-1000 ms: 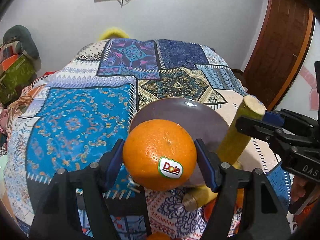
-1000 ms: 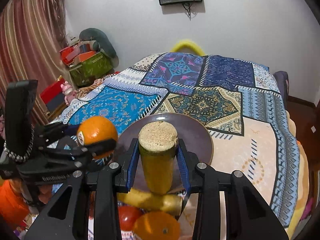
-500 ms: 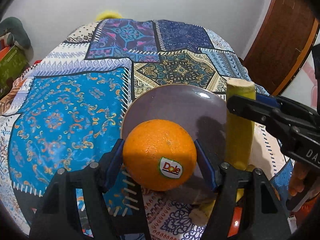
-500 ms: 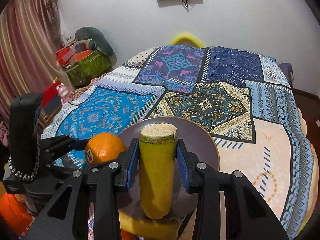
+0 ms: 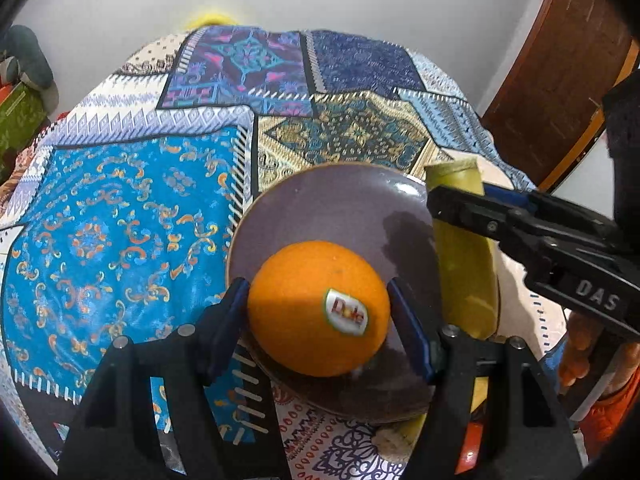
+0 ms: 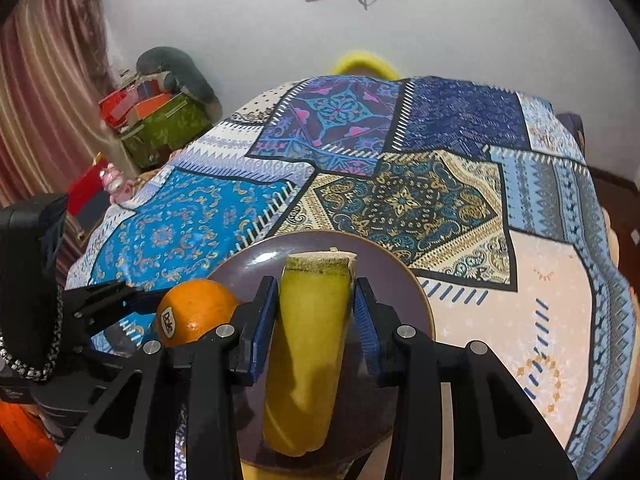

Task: Organize fruits
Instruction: 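Lower the yellow cylinder onto the plate and open the right tool while the left tool releases the orange there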

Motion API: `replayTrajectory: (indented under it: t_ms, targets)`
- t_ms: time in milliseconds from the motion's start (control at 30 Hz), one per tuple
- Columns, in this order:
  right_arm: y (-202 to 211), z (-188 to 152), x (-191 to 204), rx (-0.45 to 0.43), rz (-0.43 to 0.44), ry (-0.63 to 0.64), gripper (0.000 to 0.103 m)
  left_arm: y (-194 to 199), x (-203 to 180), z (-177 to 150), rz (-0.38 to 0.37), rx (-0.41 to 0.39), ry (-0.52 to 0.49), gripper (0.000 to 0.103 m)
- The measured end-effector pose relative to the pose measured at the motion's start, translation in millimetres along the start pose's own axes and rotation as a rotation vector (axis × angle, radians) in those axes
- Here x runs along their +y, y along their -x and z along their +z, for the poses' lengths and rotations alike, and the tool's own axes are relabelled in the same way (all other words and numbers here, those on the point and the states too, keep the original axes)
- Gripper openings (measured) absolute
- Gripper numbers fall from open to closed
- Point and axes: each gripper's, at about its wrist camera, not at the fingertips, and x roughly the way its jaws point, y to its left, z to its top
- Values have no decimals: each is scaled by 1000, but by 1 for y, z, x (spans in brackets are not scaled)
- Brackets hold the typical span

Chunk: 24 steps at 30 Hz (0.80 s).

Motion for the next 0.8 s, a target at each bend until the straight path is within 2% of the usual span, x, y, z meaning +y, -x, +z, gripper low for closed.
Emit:
replayTrajectory:
  t_ms: [267,467,700,800]
  targets:
    - [-4,-2,-4,28,-40,2,41,21,-3,4,20,-68,-24,71]
    - [-1,-6,-6,54,-37,14,42,33,2,-3,26,-73,-24,71]
    - [22,-17,6,40,-48,71,42,47,2,-23,41,-59,-34,72]
    - [38,-24,14,25,-60,100,47,56,0,-33,42,-57,-40,72]
